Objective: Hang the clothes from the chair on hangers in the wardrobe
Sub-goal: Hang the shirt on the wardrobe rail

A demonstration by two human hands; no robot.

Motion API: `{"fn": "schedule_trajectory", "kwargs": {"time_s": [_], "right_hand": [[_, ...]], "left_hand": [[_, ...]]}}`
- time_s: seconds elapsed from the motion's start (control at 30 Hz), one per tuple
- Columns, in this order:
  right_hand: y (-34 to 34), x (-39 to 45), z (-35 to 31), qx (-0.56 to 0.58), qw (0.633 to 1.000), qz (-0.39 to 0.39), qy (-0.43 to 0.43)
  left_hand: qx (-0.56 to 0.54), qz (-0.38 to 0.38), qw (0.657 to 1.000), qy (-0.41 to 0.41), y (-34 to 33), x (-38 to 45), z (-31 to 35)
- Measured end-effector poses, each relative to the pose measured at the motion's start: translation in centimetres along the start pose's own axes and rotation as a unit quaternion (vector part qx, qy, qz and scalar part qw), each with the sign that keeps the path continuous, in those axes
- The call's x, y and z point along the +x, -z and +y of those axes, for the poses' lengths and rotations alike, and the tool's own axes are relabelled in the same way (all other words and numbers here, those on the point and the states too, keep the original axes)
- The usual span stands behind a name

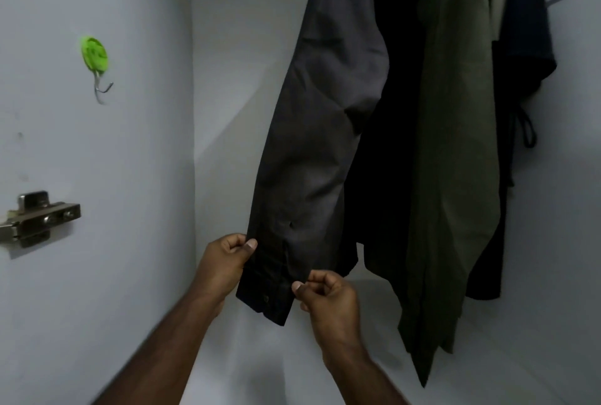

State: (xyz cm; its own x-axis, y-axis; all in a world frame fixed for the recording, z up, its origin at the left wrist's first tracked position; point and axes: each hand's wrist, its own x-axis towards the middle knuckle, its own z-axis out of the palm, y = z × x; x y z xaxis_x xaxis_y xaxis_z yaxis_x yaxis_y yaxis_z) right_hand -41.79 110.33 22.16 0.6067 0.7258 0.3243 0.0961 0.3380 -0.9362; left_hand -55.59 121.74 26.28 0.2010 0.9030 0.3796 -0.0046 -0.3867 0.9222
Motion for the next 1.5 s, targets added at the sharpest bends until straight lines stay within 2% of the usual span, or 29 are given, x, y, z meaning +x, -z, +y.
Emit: {"fn": "schedule_trajectory", "kwargs": {"time_s": [0.17,0.47,0.73,0.83,1.07,1.13,1.23,1.3,1.5], "right_hand": [[0.1,3.3,1.8,-0.055,0.998,0.015,0.014],[0.1,6.6,2.8,-0.124,0.986,0.107,0.028],[3.0,5.8,1.2,-0.094,0.97,0.22,0.039],[3.2,3.4,0.4,-0.113,0.967,0.213,0.086],[1.2,1.3,-2.8,-0.125,0.964,0.128,0.196],[1.5,1.8,-3.7,-0.129,0.964,0.124,0.197],[2.6,2.7,-4.5,-0.132,0.962,0.142,0.194],[3.7,3.2,-5.0,-0.131,0.96,0.16,0.189],[8.2,6.1,-5.2,-0.086,0.969,0.189,0.135]], "left_hand": [[-0.001,0.004,1.0,0.008,-1.1,2.4,-1.4],[0.017,-0.019,1.0,-0.004,-2.5,5.1,-2.3],[0.062,-0.063,0.995,-0.047,-6.4,6.1,-3.1],[0.082,-0.07,0.992,-0.063,-7.8,5.7,-3.0],[0.08,-0.12,0.987,-0.071,-11.0,4.3,-1.9],[0.097,-0.152,0.98,-0.085,-12.0,3.4,-1.2],[0.14,-0.194,0.959,-0.151,-13.3,1.9,-0.1],[0.088,-0.177,0.971,-0.138,-14.7,1.4,0.2],[0.039,-0.219,0.969,-0.104,-18.1,1.3,0.5]]}}
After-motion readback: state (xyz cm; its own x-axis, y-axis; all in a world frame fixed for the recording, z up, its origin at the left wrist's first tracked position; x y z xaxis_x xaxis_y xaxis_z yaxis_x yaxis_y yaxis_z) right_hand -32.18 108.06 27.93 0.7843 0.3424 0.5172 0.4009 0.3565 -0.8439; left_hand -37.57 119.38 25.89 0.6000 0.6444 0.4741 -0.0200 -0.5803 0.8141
